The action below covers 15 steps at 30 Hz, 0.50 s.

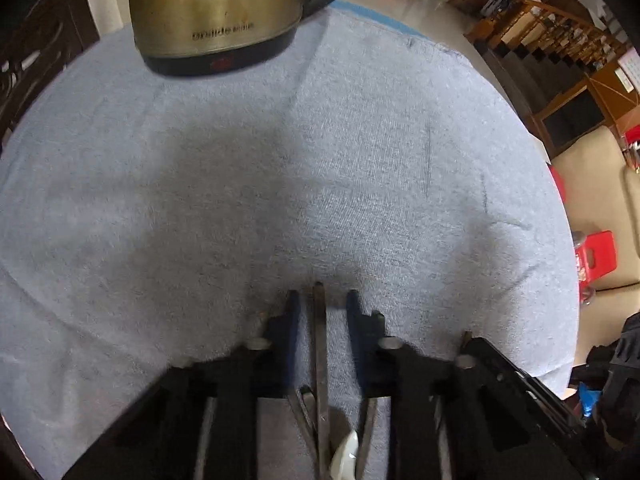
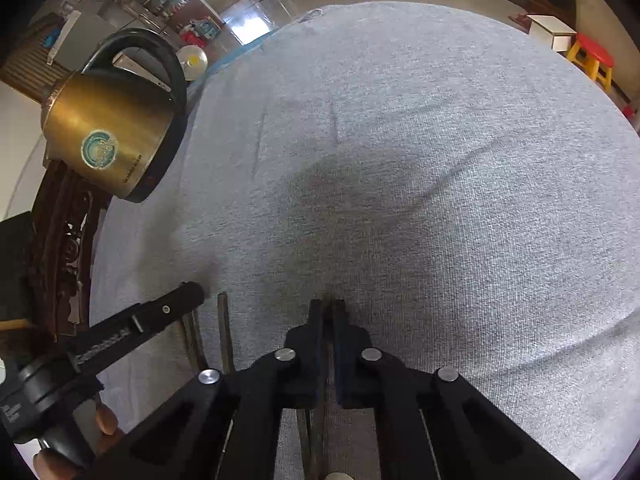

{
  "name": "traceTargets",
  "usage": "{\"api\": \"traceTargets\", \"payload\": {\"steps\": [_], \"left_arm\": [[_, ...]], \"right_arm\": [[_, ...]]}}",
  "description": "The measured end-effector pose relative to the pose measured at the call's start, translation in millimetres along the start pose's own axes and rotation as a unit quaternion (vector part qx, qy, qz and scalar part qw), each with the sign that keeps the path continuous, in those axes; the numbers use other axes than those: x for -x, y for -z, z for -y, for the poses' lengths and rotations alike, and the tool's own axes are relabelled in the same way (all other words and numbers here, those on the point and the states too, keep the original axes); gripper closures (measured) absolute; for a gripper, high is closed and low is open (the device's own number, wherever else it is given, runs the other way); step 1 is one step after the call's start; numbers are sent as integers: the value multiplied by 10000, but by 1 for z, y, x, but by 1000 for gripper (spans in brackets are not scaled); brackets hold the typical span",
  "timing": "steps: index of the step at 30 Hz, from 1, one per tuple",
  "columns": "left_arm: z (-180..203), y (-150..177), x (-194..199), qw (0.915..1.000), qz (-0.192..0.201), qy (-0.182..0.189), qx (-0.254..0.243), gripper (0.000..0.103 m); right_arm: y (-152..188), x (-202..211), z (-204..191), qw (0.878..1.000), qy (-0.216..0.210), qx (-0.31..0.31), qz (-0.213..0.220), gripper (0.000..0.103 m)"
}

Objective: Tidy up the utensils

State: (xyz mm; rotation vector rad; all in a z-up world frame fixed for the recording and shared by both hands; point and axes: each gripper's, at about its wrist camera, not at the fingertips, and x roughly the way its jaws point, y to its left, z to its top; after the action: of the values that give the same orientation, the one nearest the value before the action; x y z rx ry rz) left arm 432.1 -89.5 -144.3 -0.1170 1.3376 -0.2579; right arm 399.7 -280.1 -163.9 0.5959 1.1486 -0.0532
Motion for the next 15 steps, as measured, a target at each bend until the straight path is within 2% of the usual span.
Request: {"api": "traceTargets", "payload": {"steps": [2,5,8,9,11,13,15], "left_arm": [[-3,3,0,10000,4,59,-24,97],[-8,12,15,9994,302,117,-139,97],[-9,21,32,9986,480,98,-218,97],[-9,22,36,9985,497,82,-224,97],[-10,24,44,9981,541,168,-220,97],[-12,23,49,9978,578,157,-266,97],[-12,22,49,9979,552,138,-302,97]], "right_arm": [[2,5,-2,10000,-19,-3,39,102],[4,20,4,9996,-194,6,212,102],[9,35,13,9994,-179,-29,305,102],[11,36,13,9995,-157,-56,269,98],[11,35,14,9995,-241,-172,136,98],[10,34,13,9996,-205,-177,48,85],[11,31,9,9997,-238,-108,2,80]]}}
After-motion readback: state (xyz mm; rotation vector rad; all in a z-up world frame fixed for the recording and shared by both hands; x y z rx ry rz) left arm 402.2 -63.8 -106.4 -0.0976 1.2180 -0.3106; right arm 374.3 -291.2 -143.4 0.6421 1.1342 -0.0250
